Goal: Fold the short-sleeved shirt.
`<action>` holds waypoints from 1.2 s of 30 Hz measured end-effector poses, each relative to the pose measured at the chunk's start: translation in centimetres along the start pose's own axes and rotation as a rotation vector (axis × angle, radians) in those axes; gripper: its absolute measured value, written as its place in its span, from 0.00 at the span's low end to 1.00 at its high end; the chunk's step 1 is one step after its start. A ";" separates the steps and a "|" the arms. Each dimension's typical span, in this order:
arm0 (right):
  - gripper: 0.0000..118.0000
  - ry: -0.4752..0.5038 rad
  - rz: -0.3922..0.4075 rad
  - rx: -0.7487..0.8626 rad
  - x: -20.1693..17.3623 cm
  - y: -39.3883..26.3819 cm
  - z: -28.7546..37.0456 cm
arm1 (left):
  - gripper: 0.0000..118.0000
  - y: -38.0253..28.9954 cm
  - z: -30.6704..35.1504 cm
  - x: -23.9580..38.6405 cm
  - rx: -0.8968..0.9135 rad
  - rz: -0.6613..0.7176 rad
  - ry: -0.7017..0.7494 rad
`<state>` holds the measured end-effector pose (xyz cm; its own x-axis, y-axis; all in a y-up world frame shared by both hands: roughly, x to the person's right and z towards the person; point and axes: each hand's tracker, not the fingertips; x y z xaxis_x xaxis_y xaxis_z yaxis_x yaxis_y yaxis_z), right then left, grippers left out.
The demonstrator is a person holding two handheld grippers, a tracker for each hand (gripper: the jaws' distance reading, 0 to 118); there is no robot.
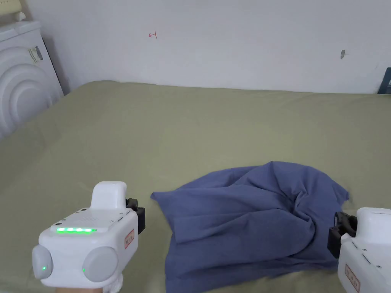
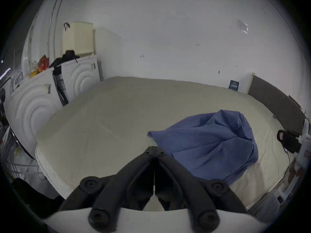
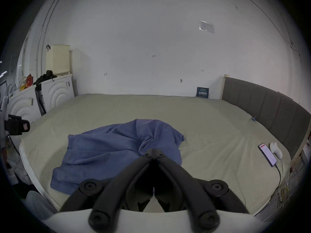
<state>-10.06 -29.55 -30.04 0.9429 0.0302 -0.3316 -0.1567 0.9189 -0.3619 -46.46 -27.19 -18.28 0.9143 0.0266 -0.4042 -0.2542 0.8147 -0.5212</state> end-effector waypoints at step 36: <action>0.20 0.019 -0.079 -0.527 12.8 4.6 -28.7 | 0.04 3.0 -24.1 2.4 -0.435 -0.108 -0.043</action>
<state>-7.09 -36.19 -60.93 0.9532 -0.0432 -0.2994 -0.2160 0.5956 -0.7737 -52.66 -38.70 -38.92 0.9528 -0.0133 -0.3033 -0.2573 0.4949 -0.8300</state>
